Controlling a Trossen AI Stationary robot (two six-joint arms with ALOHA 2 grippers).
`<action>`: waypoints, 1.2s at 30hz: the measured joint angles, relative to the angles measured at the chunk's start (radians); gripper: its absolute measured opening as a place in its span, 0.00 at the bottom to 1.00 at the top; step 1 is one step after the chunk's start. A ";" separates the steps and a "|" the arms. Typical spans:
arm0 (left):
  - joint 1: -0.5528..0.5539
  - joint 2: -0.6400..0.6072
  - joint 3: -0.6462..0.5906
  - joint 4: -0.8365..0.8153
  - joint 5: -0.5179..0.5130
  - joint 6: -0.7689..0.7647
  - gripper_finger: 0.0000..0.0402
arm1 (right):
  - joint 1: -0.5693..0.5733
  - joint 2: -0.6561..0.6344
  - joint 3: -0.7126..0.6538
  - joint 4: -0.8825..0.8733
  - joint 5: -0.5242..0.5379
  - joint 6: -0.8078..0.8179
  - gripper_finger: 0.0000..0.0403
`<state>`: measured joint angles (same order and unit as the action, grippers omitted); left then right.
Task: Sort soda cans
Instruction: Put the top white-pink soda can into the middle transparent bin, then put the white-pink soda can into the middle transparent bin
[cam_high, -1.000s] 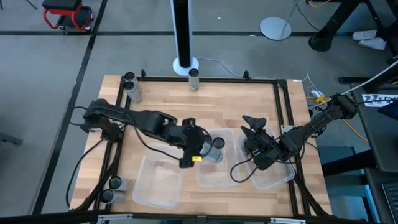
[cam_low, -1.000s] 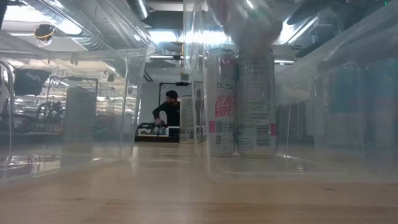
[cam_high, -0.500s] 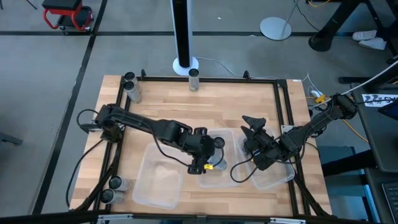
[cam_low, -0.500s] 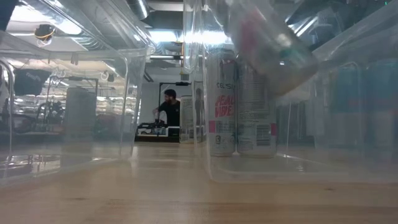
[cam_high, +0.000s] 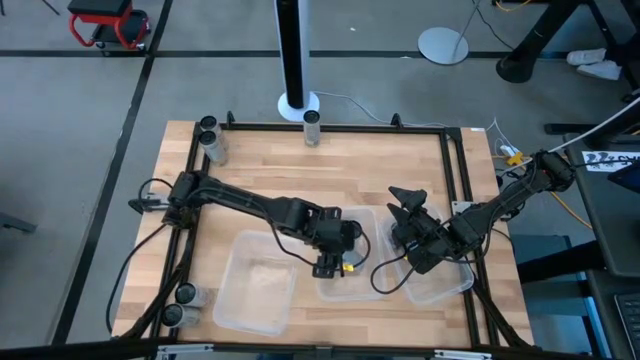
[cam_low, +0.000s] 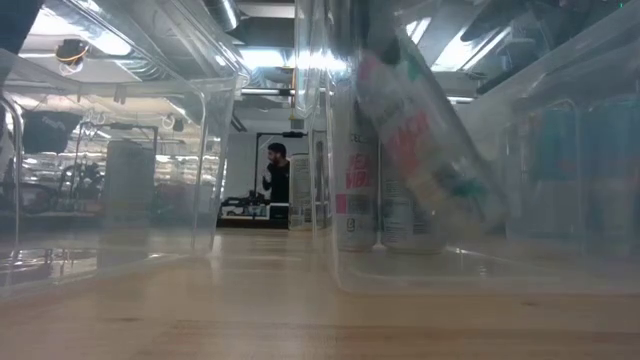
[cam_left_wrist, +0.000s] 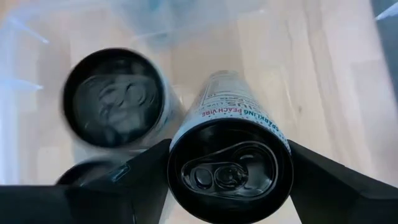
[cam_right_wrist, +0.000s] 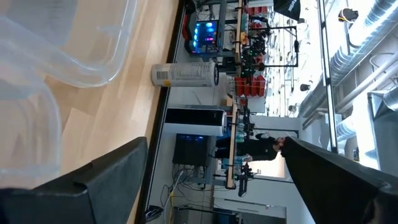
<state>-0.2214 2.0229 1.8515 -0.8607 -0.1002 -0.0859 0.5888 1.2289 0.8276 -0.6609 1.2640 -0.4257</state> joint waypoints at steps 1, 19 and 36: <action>0.000 0.004 -0.001 0.008 -0.001 0.011 0.67 | 0.000 0.000 0.000 0.000 0.000 0.000 0.92; -0.007 0.000 -0.002 0.134 -0.004 0.065 0.81 | 0.000 0.000 0.000 0.000 0.000 -0.002 0.92; -0.118 -0.261 0.068 -0.394 -0.037 -0.255 0.82 | 0.000 0.000 0.000 -0.006 -0.019 -0.002 0.92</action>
<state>-0.3391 1.7619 1.9194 -1.2550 -0.1374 -0.3405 0.5888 1.2289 0.8272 -0.6668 1.2449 -0.4278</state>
